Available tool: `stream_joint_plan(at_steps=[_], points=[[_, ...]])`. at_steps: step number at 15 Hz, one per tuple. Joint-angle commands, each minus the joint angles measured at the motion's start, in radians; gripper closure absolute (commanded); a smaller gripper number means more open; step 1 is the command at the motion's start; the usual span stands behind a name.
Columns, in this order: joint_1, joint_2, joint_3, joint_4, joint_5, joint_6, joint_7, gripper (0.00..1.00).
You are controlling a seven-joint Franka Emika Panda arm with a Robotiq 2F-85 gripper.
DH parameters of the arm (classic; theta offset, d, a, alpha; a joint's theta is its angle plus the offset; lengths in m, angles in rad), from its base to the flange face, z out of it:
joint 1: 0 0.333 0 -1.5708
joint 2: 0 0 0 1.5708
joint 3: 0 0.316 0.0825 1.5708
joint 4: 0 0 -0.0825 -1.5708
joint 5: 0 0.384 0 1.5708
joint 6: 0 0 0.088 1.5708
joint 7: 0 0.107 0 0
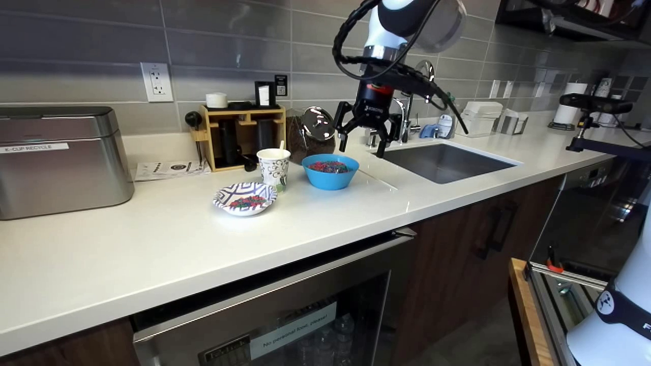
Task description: Remove the spoon from the bowl
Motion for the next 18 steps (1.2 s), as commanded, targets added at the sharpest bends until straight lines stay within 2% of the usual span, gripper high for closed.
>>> stream_joint_plan(at_steps=[1,4,9,14,18], points=[[-0.016,0.127,-0.035,0.099,0.085,0.032,0.075,0.0],[-0.021,0.207,-0.057,0.146,0.156,0.065,0.109,0.0],[-0.018,0.315,-0.074,0.209,0.16,0.112,0.194,0.0],[-0.019,0.371,-0.082,0.259,0.144,0.084,0.243,0.0],[-0.022,0.384,-0.087,0.282,0.143,0.068,0.252,0.42]])
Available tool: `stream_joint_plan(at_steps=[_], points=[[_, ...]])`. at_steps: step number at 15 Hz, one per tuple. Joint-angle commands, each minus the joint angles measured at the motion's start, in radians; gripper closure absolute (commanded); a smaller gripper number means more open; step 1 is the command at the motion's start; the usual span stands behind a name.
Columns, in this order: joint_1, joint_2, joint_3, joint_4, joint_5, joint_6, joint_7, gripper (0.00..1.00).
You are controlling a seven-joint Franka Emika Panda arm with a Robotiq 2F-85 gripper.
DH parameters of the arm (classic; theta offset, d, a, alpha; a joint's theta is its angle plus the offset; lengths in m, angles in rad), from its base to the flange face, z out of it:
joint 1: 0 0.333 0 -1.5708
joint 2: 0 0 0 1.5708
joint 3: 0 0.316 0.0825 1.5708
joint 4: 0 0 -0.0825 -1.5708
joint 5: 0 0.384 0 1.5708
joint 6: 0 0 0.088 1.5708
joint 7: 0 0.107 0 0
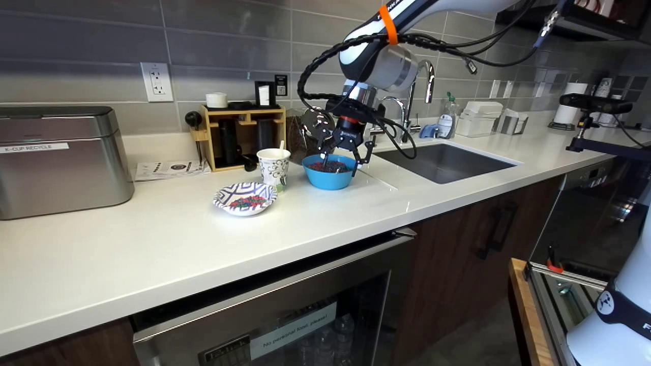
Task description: Remove the spoon from the bowl
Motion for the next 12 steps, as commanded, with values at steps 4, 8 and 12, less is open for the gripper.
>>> stream_joint_plan(at_steps=[4,8,12], points=[[0.001,0.019,-0.012,0.042,0.005,-0.032,0.025,0.68],[0.0,0.018,-0.011,0.044,0.007,-0.047,0.019,0.72],[-0.001,0.014,-0.011,0.048,0.006,-0.056,0.017,0.82]])
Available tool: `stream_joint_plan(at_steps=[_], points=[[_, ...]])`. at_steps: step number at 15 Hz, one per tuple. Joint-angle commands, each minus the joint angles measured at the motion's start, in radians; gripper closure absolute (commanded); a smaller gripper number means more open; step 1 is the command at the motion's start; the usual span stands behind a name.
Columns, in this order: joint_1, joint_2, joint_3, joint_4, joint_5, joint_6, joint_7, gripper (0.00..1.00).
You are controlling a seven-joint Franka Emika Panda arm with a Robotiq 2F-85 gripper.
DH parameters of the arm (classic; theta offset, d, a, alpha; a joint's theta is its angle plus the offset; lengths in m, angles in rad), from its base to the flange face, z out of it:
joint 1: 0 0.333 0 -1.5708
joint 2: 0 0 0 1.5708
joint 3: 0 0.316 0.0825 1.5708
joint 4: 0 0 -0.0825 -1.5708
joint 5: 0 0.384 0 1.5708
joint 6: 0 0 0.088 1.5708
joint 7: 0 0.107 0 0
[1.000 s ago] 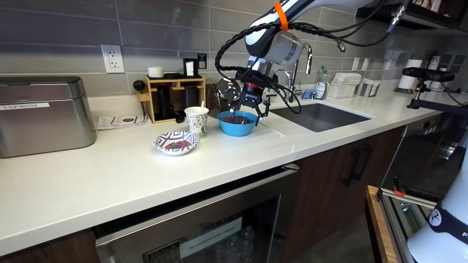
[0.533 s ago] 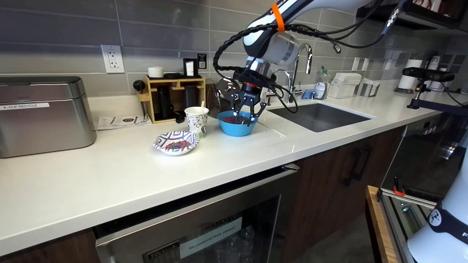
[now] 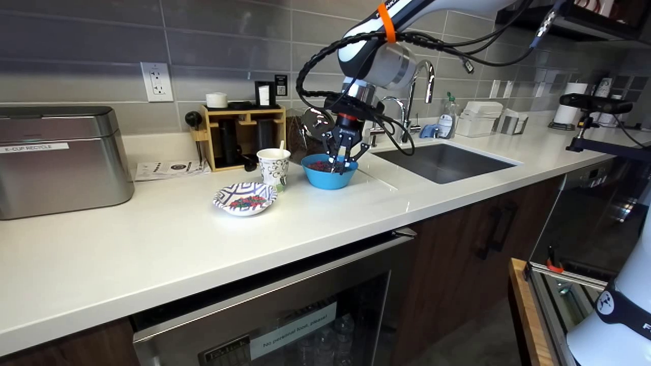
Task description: Remove the spoon from the bowl
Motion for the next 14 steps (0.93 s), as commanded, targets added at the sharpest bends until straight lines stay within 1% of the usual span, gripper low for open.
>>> stream_joint_plan(at_steps=[1,4,14], points=[[0.0,0.006,-0.006,0.026,0.005,-0.041,0.009,0.89],[0.0,0.004,-0.007,0.031,0.003,-0.046,0.009,1.0],[0.001,-0.025,-0.005,0.015,-0.003,-0.044,-0.013,0.99]])
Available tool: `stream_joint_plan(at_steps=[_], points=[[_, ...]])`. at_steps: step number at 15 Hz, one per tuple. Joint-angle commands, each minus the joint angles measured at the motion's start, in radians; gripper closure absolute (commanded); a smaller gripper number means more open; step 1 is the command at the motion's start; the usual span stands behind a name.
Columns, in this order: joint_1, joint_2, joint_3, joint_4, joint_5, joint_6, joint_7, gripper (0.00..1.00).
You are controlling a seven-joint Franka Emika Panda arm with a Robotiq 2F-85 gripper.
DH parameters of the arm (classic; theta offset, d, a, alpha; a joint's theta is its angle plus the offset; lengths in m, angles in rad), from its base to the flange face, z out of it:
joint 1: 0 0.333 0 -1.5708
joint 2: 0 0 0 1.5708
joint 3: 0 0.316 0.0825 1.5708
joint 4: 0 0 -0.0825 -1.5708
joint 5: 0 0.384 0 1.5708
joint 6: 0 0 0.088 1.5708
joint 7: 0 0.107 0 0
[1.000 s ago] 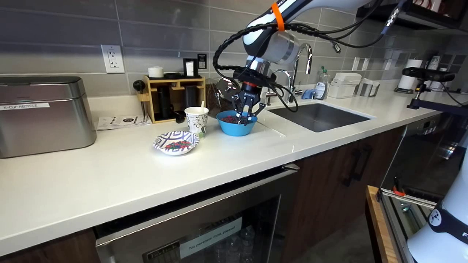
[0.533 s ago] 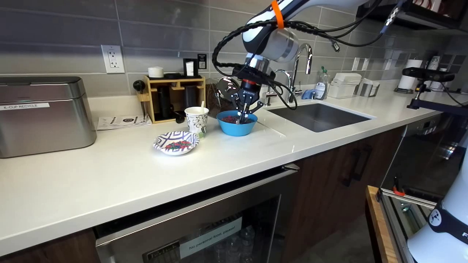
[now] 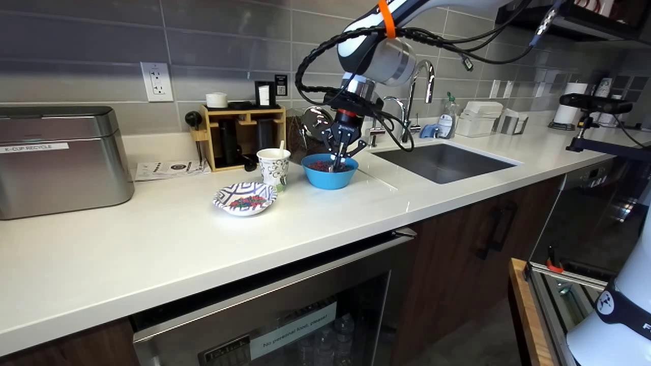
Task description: Remove the spoon from the bowl
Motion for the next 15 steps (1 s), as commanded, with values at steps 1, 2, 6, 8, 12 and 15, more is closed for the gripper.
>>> stream_joint_plan(at_steps=[1,2,6,8,12,15], points=[[0.004,-0.026,-0.006,-0.007,-0.008,-0.023,-0.011,0.99],[0.007,-0.034,-0.006,-0.012,-0.014,-0.02,-0.012,0.99],[0.01,-0.062,-0.006,-0.025,-0.028,-0.014,-0.018,0.99],[0.011,-0.077,-0.006,-0.03,-0.032,-0.015,-0.024,0.99],[0.035,-0.105,-0.023,-0.057,-0.167,0.02,0.053,0.99],[0.06,-0.132,-0.022,-0.088,-0.342,0.036,0.115,0.99]])
